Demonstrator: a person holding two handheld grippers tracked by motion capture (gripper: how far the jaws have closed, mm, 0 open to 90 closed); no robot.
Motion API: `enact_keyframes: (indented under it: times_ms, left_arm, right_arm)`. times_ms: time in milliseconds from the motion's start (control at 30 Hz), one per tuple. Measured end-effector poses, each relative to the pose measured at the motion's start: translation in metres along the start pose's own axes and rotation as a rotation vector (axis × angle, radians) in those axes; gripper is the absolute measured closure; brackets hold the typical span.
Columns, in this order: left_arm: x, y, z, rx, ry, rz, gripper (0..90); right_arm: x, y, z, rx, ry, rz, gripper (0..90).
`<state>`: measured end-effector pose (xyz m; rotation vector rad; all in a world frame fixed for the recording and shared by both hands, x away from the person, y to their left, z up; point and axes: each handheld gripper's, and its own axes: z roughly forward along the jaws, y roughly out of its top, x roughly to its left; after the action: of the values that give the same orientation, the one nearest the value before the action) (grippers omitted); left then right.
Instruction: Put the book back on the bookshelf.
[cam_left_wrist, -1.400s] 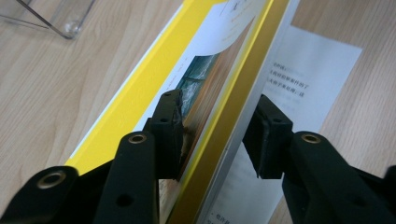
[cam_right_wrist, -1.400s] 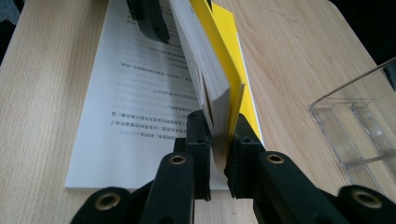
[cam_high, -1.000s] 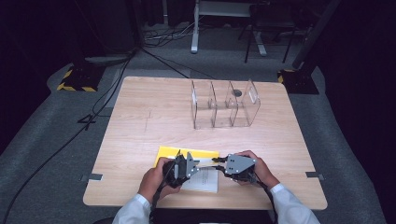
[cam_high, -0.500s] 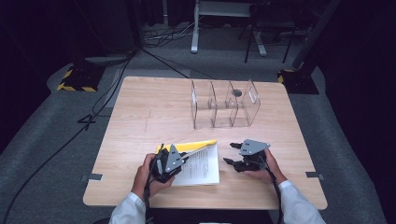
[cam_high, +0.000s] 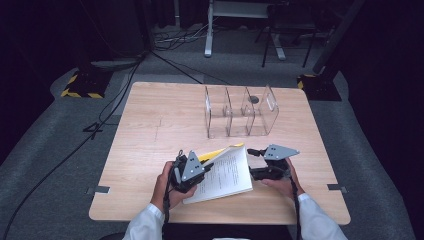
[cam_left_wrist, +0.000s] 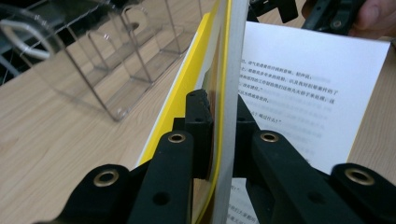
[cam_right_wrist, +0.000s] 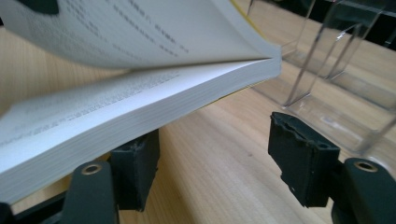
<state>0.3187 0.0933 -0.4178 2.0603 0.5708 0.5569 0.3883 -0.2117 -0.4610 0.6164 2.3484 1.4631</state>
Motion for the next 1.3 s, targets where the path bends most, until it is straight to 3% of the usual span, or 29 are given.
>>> enact_keyframes:
  times_ms: [100, 267, 533, 633, 700, 767, 867, 1000, 1200, 1300]
  left_arm:
    - [-0.006, 0.008, 0.006, -0.013, -0.034, 0.006, 83.0]
    - [-0.010, 0.012, 0.005, -0.043, -0.046, 0.002, 82.5]
    - [-0.015, -0.004, -0.011, -0.069, -0.059, -0.014, 80.3]
    - [-0.013, -0.012, -0.020, -0.088, -0.065, -0.041, 81.9]
    - [-0.012, -0.015, -0.021, -0.098, -0.086, -0.064, 82.0]
    - [-0.014, -0.015, -0.018, -0.110, -0.097, -0.054, 82.2]
    - [-0.013, -0.012, -0.010, -0.137, -0.123, -0.075, 81.9]
    - [-0.005, -0.007, 0.000, -0.201, -0.180, -0.113, 81.3]
    - [-0.007, 0.006, 0.014, -0.246, -0.213, -0.115, 81.4]
    - [-0.011, 0.013, 0.022, -0.264, -0.213, -0.118, 81.3]
  right_arm:
    - [0.001, 0.010, -0.014, -0.022, -0.015, -0.011, 40.3]
    - [0.005, 0.020, -0.025, -0.070, -0.009, -0.006, 42.0]
    - [0.027, 0.040, -0.026, -0.099, 0.022, -0.061, 46.3]
    - [0.038, 0.049, -0.025, -0.132, 0.035, -0.089, 46.4]
    - [0.045, 0.054, -0.025, -0.139, 0.038, -0.106, 46.6]
    - [0.050, 0.059, -0.023, -0.132, 0.033, -0.119, 47.7]
    - [0.051, 0.060, -0.020, -0.120, 0.045, -0.120, 46.1]
    - [0.048, 0.058, -0.022, -0.115, 0.019, -0.119, 45.2]
    - [0.038, 0.058, -0.035, -0.145, -0.008, -0.090, 45.1]
    - [0.034, 0.061, -0.045, -0.144, -0.042, -0.126, 45.1]
